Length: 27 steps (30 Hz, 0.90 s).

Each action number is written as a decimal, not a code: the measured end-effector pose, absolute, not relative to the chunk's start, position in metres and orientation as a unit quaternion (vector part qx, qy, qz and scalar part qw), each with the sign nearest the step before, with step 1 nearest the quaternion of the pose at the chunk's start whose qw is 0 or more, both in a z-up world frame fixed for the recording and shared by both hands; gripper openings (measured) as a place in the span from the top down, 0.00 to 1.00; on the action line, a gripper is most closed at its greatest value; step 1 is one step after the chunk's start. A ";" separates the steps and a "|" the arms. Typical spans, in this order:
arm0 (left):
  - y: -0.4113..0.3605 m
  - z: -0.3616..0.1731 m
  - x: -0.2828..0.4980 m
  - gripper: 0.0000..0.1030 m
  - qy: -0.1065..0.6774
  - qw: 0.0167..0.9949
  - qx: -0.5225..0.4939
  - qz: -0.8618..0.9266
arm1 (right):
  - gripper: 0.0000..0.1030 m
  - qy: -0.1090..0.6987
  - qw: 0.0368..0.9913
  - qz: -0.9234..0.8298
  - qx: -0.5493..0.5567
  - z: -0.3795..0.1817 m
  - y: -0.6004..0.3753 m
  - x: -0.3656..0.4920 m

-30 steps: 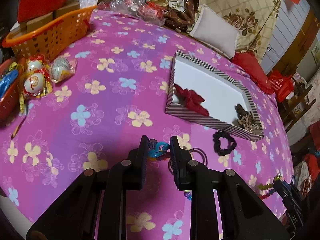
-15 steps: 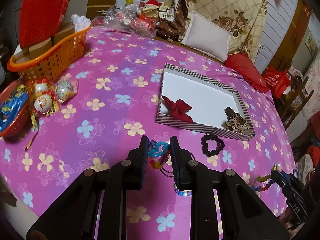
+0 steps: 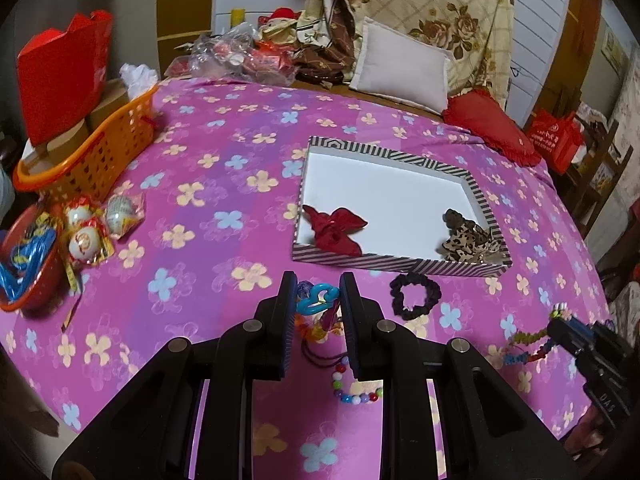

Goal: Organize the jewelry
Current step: 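Carry clips and bracelet into the white box and open both tools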

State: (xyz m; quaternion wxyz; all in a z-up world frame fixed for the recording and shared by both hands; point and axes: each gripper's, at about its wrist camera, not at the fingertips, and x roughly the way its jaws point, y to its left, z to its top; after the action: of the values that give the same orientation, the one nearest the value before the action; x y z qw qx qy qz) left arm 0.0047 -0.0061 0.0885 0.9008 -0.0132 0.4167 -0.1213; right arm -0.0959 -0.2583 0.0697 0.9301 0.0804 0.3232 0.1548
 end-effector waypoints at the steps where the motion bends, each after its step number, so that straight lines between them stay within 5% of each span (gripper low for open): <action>1: -0.009 0.089 0.006 0.80 0.416 0.901 -0.009 -0.122 | 0.88 0.322 0.931 0.154 0.079 0.071 -0.259 -0.094; 27: -0.067 0.078 0.090 0.80 0.429 0.896 0.033 -0.112 | 0.88 0.339 0.930 0.133 0.053 0.075 -0.273 0.005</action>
State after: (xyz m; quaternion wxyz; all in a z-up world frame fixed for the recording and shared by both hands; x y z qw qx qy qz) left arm 0.0904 -0.0665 0.0783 0.8959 0.0327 0.4289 -0.1115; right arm 0.0053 -0.2734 0.0753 0.9297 0.0528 0.3392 0.1335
